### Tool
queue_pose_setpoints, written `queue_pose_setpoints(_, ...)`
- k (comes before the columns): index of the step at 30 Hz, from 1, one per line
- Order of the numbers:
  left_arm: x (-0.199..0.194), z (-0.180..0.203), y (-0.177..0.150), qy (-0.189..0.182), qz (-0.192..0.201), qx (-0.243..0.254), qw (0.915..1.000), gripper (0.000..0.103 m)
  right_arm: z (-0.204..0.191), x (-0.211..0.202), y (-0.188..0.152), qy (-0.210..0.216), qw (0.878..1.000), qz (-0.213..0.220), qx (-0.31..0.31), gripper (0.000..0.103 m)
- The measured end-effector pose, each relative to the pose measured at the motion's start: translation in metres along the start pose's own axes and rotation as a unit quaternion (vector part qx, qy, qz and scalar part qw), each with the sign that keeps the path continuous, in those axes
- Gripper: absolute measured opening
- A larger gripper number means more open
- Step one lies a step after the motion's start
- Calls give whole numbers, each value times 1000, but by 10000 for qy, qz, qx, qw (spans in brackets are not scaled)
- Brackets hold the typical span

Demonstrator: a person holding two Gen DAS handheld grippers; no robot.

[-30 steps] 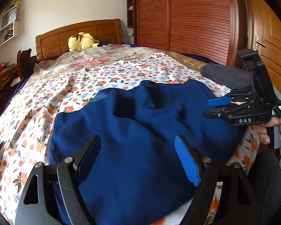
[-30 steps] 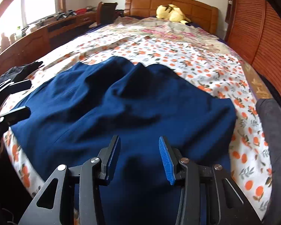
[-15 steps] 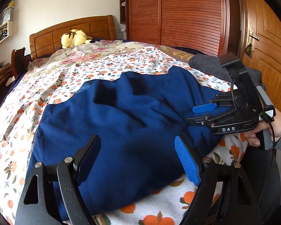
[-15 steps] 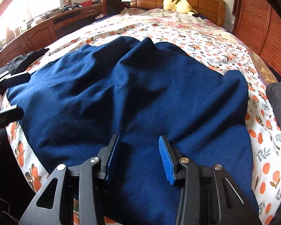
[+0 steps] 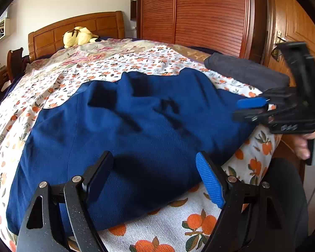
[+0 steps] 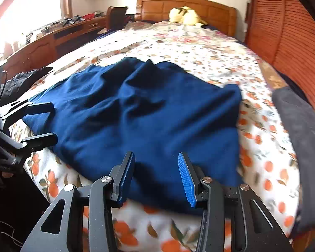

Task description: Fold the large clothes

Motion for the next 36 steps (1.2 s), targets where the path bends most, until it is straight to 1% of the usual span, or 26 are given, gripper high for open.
queue_pose_setpoints(2, 3, 1, -3, 75, -59, 16, 10000, 82, 7, -10, -6, -119, 9999, 15, 86, 44)
queue_pose_setpoints(5, 6, -1, -6, 77, -155, -61, 9998, 82, 16, -22, -12, -159, 9997, 41, 197, 44)
queue_pose_setpoints(9, 13, 0, -7, 194, -275, -12, 9994, 82, 22, -32, -18, -260, 9992, 61, 296, 44)
queue_pose_setpoints(12, 17, 0, -8, 273, -357, 12, 9990, 82, 28, -36, -19, -356, 9985, 73, 404, 44)
queue_pose_setpoints(16, 17, -1, -6, 276, -425, -39, 9987, 82, 35, -33, -23, -462, 9977, 52, 486, 45)
queue_pose_setpoints(19, 17, 0, -6, 283, -460, -49, 9985, 82, 39, -28, -26, -500, 9971, 12, 567, 53)
queue_pose_setpoints(21, 16, 1, -5, 298, -484, -43, 9984, 82, 43, -22, -30, -597, 9960, -76, 663, 66)
queue_pose_setpoints(22, 16, 1, -5, 304, -496, -40, 9983, 82, 45, -20, -31, -596, 9954, -96, 740, 68)
queue_pose_setpoints(25, 15, 2, -6, 308, -526, -31, 9981, 82, 50, -12, -38, -357, 9921, -150, 1194, 72)
queue_pose_setpoints(28, 13, 2, -7, 273, -531, -42, 9982, 82, 57, -8, -43, 52, 9854, -139, 1699, 72)
queue_pose_setpoints(30, 12, 1, -7, 231, -530, -77, 9983, 82, 60, -9, -44, 174, 9843, -69, 1755, 72)
queue_pose_setpoints(32, 9, 0, -7, 194, -519, -110, 9984, 82, 59, -11, -45, 186, 9856, -8, 1683, 67)
queue_pose_setpoints(34, 5, -1, -6, 196, -487, -121, 9985, 82, 56, -12, -46, 268, 9866, 16, 1612, 54)
queue_pose_setpoints(35, 2, -2, -5, 205, -456, -129, 9987, 82, 54, -13, -46, 274, 9871, 8, 1575, 53)
queue_pose_setpoints(36, 0, -2, -4, 207, -429, -139, 9988, 82, 53, -13, -46, 214, 9878, -2, 1541, 50)
Point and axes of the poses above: each gripper's, at about its wrist camera, not at the fingertips, and x roughly the way its jaws point, z to its right, y to its top, the point moved 7 cm from there along x, roughly the way its jaws point, and after that the axes turned 3 degrees about x, right-handed, at the moved point
